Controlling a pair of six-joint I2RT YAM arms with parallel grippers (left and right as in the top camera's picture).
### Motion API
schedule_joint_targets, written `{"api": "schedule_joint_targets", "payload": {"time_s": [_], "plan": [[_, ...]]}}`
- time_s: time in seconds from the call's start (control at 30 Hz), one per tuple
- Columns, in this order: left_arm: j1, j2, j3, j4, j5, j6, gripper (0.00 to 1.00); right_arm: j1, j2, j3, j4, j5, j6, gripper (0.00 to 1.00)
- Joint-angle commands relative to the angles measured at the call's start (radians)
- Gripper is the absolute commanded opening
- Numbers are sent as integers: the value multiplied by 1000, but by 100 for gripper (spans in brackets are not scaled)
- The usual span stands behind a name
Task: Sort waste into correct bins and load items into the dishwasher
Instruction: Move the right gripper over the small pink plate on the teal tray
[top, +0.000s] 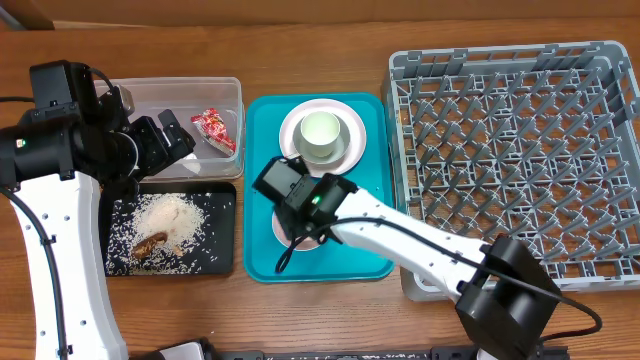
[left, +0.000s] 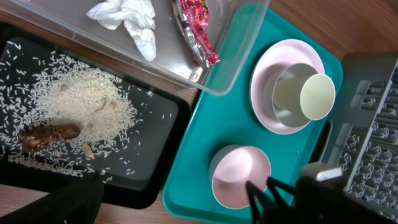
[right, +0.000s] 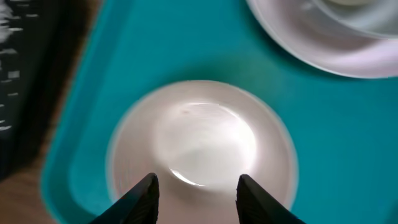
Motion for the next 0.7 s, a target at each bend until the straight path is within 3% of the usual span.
{"api": "schedule_joint_targets", "payload": {"time_s": [0.0, 0.13, 0.47, 0.67], "plan": [[-5, -6, 10, -1, 12, -3, 100, -64, -5, -7, -35, 55, 72, 43], [-5, -6, 10, 0, 12, -3, 100, -120, -5, -8, -59, -2, 76, 47], [-5, -6, 10, 0, 11, -3, 100, -153, -5, -102, -31, -109, 77, 46], [-5, -6, 10, 2, 11, -3, 100, -152, -5, -146, -7, -134, 92, 27]]}}
